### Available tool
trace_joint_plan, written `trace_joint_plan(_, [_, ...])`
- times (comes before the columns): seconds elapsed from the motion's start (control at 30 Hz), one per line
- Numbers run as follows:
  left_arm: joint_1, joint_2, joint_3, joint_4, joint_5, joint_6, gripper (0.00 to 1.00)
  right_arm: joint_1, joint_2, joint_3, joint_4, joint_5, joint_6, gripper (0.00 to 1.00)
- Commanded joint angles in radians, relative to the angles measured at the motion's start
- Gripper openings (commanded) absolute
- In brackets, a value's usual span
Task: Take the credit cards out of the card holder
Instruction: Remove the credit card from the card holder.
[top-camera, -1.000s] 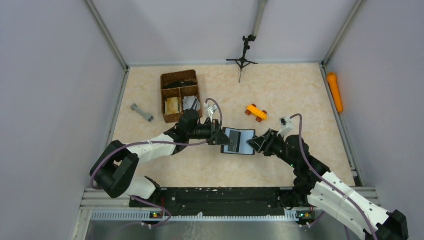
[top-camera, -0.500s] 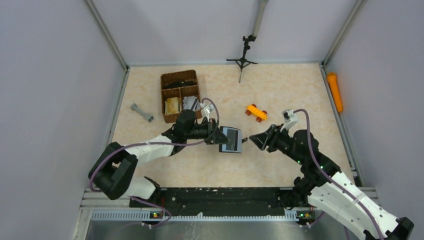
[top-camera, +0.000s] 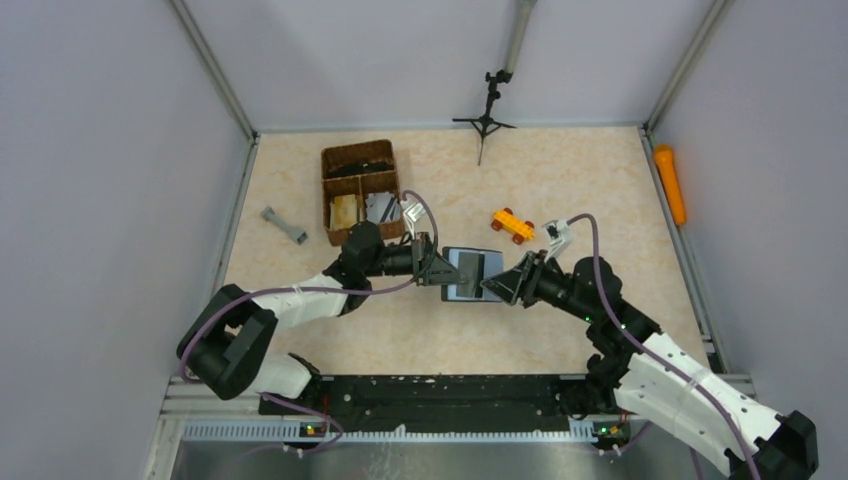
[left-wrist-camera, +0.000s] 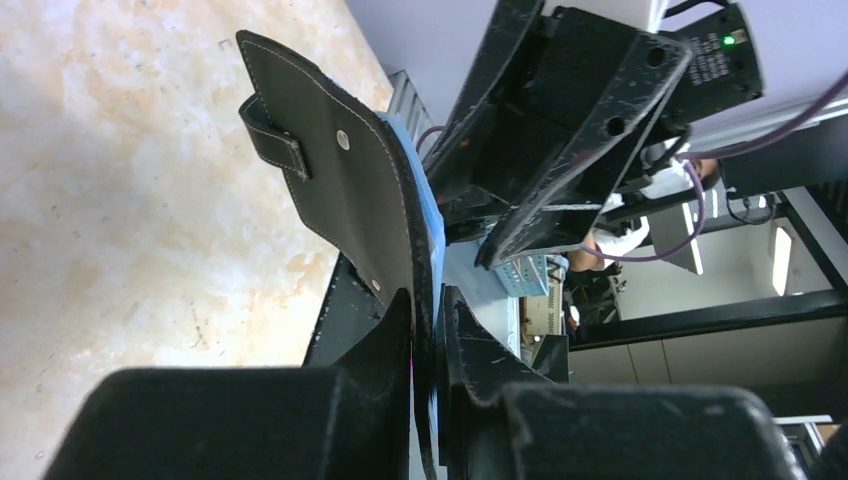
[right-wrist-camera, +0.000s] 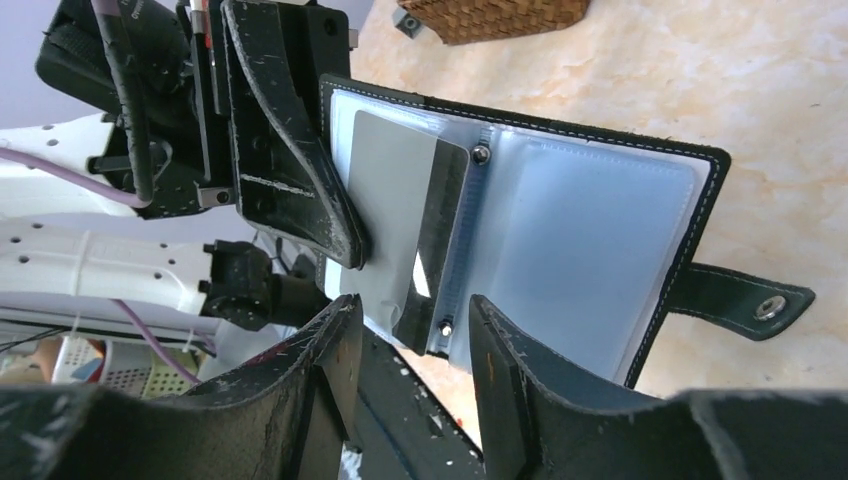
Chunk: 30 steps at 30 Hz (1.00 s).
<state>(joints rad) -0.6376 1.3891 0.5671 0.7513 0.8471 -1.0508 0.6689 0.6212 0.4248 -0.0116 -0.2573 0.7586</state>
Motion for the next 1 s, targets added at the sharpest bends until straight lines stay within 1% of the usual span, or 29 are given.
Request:
trace_joint_plan(0.0, [0.001, -0.020, -0.011, 0.195, 0.051, -0.065, 0.00, -0.006, -0.004, -0.029, 0.166, -0.049, 0.072, 0.43])
trace_joint_plan(0.1, [0.002, -0.009, -0.020, 0.287, 0.074, -0.120, 0.00, -0.006, -0.017, -0.055, 0.221, -0.051, 0.128, 0.38])
trace_joint_plan(0.2, [0.003, -0.002, -0.032, 0.401, 0.092, -0.184, 0.00, -0.008, -0.030, -0.073, 0.267, -0.051, 0.176, 0.37])
trace_joint_plan(0.27, [0.002, -0.004, -0.032, 0.425, 0.097, -0.207, 0.00, -0.009, -0.035, -0.088, 0.322, -0.063, 0.209, 0.35])
trace_joint_plan(0.4, [0.000, -0.018, -0.030, 0.412, 0.102, -0.207, 0.00, -0.012, -0.045, -0.124, 0.432, -0.070, 0.275, 0.29])
trace_joint_plan(0.53, [0.001, -0.029, -0.034, 0.396, 0.103, -0.203, 0.00, -0.014, -0.058, -0.173, 0.549, -0.053, 0.345, 0.18])
trace_joint_plan(0.7, [0.001, -0.044, -0.033, 0.368, 0.105, -0.190, 0.01, -0.015, -0.056, -0.188, 0.598, -0.054, 0.384, 0.09])
trace_joint_plan(0.8, [0.000, -0.055, -0.028, 0.328, 0.105, -0.168, 0.05, -0.015, -0.054, -0.196, 0.625, -0.055, 0.404, 0.09])
trace_joint_plan(0.9, [0.000, -0.058, -0.026, 0.316, 0.104, -0.161, 0.05, -0.015, -0.040, -0.192, 0.640, -0.071, 0.405, 0.13])
trace_joint_plan(0.97, [-0.001, -0.058, -0.025, 0.316, 0.107, -0.162, 0.05, -0.015, -0.025, -0.184, 0.636, -0.083, 0.402, 0.13])
